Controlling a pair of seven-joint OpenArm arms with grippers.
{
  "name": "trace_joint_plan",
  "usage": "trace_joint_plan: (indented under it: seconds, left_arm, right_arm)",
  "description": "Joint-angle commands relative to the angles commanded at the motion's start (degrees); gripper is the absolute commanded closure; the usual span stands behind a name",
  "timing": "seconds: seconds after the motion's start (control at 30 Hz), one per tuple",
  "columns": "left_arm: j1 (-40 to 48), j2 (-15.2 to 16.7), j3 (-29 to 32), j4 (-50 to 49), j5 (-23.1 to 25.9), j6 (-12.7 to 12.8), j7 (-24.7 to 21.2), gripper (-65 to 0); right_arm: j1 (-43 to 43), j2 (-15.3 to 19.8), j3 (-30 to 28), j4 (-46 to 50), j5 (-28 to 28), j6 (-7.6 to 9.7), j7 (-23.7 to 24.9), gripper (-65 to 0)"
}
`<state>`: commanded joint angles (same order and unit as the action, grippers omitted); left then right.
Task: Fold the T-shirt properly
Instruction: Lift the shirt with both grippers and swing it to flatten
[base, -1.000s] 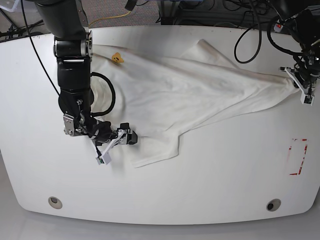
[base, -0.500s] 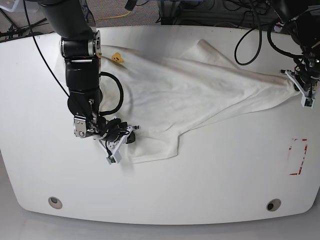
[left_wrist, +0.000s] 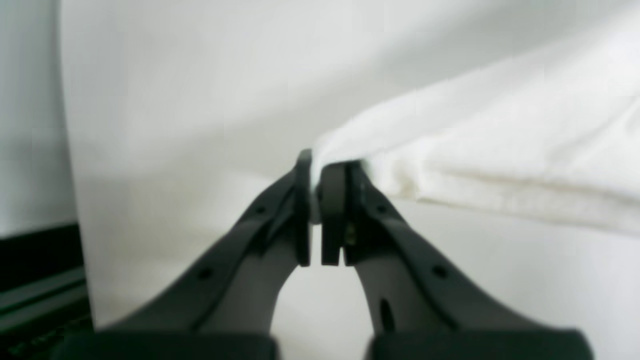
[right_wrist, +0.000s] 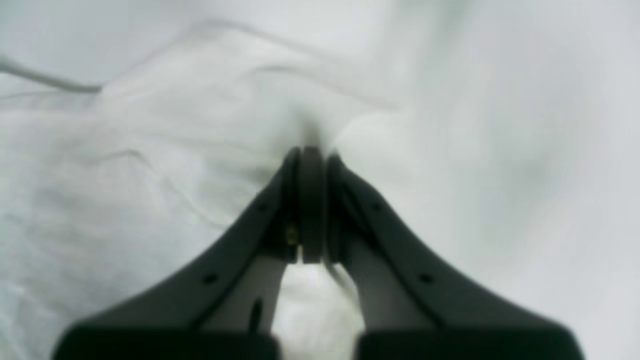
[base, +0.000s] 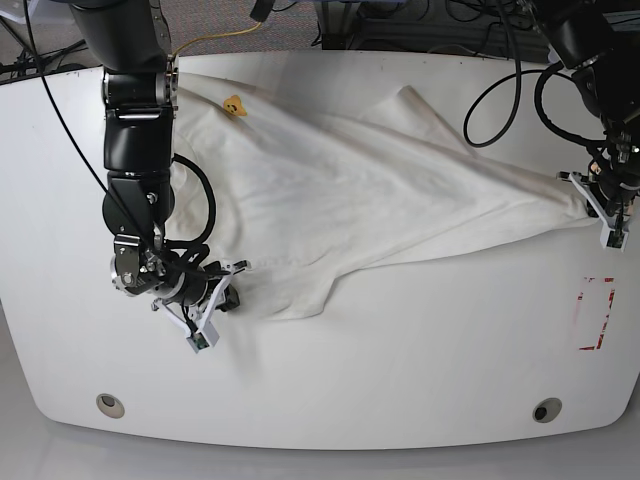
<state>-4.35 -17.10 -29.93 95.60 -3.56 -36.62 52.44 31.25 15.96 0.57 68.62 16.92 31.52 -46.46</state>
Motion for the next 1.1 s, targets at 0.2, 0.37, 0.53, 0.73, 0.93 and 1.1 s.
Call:
trace_joint_plan:
  seconds: [0.2, 0.37, 0.53, 0.73, 0.93, 1.1]
  left_arm:
    - [-6.77, 0.00, 3.78, 0.00, 0.00, 0.18, 0.26, 0.0]
    - [-14.42, 0.09, 5.10, 2.29, -0.09, 1.85, 4.40, 0.0]
    - [-22.51, -0.09, 6.77, 3.69, -0.09, 1.93, 7.21, 0.0]
    - [-33.14, -0.79, 7.21, 3.69, 0.00, 2.02, 7.74, 0.0]
    - [-44.57, -3.08, 7.30, 3.34, 0.00, 2.02, 12.22, 0.0]
    - [-49.76, -5.27, 8.70, 3.52, -0.18, 2.02, 12.66, 0.0]
  right_arm:
    - [8.00, 3.69, 0.00, -0.18, 0.00, 2.73, -1.85, 0.0]
    - [15.30, 6.68, -0.26, -0.26, -0.35, 3.96, -2.90, 0.0]
    - [23.03, 8.70, -0.44, -0.26, -0.35, 3.96, -4.31, 0.0]
    - [34.55, 9.23, -0.44, -0.26, -0.44, 5.71, -8.53, 0.0]
    - [43.55, 9.58, -0.53, 0.00, -0.44, 7.38, -12.66, 0.0]
    - [43.55, 9.67, -0.53, 0.09, -0.18, 8.48, -16.53, 0.0]
